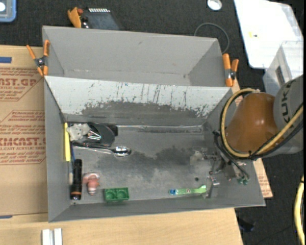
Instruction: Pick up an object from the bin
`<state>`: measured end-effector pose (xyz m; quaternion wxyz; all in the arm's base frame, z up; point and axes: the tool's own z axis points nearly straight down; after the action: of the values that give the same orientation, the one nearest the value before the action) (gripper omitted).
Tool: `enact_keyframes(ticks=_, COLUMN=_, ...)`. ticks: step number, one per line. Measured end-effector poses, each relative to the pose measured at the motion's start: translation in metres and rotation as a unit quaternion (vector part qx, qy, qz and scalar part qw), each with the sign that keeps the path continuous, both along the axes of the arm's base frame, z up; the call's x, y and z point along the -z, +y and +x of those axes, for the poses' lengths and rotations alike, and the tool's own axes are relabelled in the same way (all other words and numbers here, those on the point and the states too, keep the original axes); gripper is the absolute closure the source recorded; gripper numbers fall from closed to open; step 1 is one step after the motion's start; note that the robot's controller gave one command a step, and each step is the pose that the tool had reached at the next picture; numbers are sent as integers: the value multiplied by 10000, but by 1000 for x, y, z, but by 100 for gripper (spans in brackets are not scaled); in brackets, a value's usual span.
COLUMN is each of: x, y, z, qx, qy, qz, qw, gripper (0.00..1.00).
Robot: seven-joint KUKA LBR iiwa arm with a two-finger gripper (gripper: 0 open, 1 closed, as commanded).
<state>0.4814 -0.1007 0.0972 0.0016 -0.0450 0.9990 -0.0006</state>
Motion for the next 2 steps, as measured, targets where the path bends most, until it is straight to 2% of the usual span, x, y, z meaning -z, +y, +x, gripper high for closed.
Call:
enact_keyframes(ticks=1, x=-20, y=4, z=-1, qx=-738, qy=-19, qz=-14, qw=9973, gripper=0)
enact_keyframes(ticks=2, x=-16, y=12, z=0, qx=-311, qy=-13, qz=1, qw=9995, gripper=0)
